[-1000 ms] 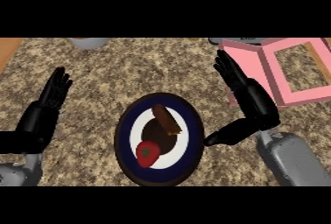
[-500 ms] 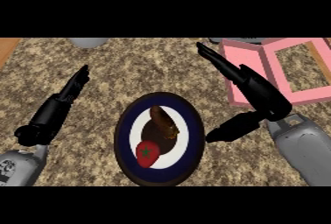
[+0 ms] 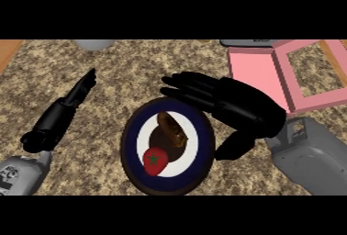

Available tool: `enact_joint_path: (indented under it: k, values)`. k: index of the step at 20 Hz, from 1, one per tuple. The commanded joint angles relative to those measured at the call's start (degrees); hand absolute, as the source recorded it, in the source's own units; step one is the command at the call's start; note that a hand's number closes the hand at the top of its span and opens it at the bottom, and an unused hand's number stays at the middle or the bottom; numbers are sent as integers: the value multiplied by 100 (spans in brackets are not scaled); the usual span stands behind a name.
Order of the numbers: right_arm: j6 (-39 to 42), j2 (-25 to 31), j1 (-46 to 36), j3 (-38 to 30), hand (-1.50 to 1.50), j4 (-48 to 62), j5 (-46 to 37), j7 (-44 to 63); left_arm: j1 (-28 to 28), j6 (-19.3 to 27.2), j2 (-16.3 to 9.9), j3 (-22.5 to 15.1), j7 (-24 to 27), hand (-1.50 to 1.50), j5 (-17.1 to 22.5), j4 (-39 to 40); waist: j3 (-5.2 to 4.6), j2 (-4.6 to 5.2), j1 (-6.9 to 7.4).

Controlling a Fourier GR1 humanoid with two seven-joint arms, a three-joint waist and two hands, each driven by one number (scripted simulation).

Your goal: Pick the tomato from the plate and place it in the cardboard box

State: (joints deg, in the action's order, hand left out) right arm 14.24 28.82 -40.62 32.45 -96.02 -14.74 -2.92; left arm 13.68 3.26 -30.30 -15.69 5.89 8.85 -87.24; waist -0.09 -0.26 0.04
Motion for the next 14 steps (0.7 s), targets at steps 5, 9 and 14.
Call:
enact_joint_path:
  k: [5, 9, 14]
  values:
    - [1384, -470, -670, 1034, -150, -749, -482, 1874, 295, -132, 85, 153, -216, 0, -27, 168, 2, 0, -40]
    - [1955, -830, -840, 1242, -150, -1311, -648, 3205, -88, -180, 118, 183, 115, 0, -85, 104, 0, -23, -43]
    - [2356, -1539, -543, 1559, -150, -1161, -947, 3914, 198, -292, 137, 390, -251, 0, -157, 71, 7, 7, -20]
